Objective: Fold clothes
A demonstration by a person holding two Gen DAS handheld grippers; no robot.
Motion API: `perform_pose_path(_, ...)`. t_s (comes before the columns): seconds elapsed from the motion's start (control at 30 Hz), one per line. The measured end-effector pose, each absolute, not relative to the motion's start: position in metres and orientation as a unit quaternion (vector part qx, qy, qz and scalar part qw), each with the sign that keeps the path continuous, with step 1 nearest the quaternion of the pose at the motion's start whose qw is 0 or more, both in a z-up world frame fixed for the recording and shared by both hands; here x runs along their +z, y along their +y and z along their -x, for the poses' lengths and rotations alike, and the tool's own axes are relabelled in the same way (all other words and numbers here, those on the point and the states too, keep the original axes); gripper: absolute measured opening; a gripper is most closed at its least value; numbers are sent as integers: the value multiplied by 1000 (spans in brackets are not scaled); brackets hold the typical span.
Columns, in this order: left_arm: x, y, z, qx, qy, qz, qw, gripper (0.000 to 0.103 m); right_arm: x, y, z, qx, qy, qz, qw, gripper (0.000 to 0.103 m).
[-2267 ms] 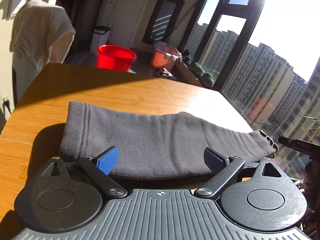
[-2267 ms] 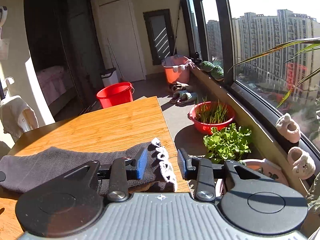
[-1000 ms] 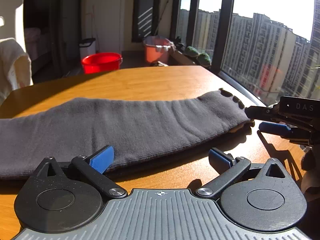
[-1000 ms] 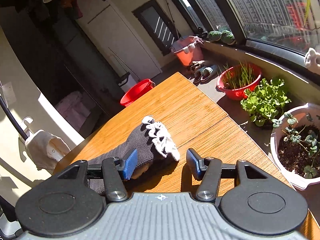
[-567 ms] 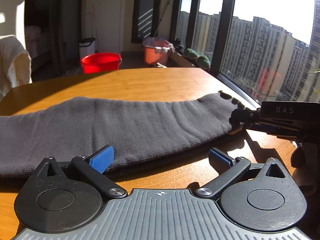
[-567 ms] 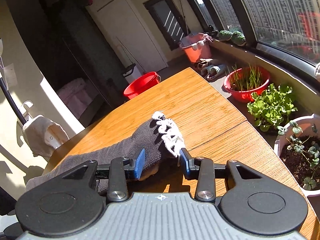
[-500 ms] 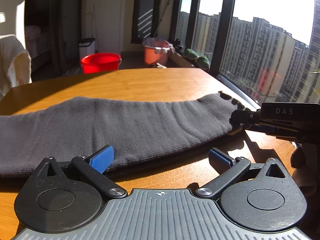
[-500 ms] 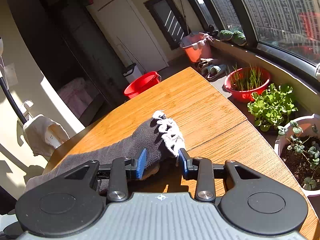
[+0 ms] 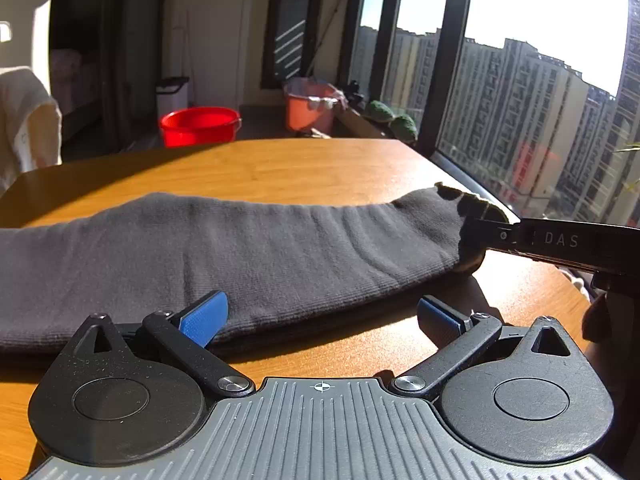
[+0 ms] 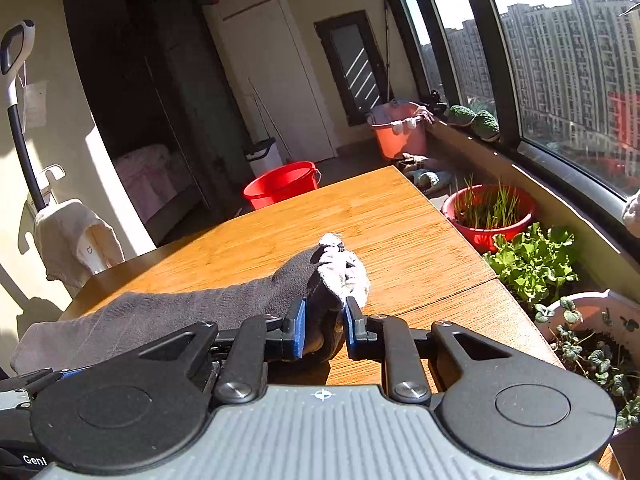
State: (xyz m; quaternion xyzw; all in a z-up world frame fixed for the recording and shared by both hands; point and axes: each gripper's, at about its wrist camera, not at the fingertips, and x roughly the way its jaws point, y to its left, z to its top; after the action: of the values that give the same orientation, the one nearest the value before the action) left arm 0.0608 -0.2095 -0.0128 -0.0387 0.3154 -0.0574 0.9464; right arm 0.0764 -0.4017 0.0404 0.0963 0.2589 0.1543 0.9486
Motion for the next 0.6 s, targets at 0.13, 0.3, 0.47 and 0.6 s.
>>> perform_pose_path(0.13, -2, -198, -67, -77, 331, 75, 937, 103, 50, -372, -63, 185, 222, 51, 956, 16)
perform_pose_path(0.3, 32, -181, -100, -127, 335, 171, 918, 103, 56, -339, -51, 223, 191, 185, 938, 16)
perform_pose_path(0.47, 41, -219, -136, -135, 341, 85, 926, 66, 58, -318, -41, 247, 170, 246, 922, 16)
perform_pose_path(0.6, 20, -228, -155, -115, 367, 61, 921, 51, 71, -342, -50, 246, 198, 165, 935, 17)
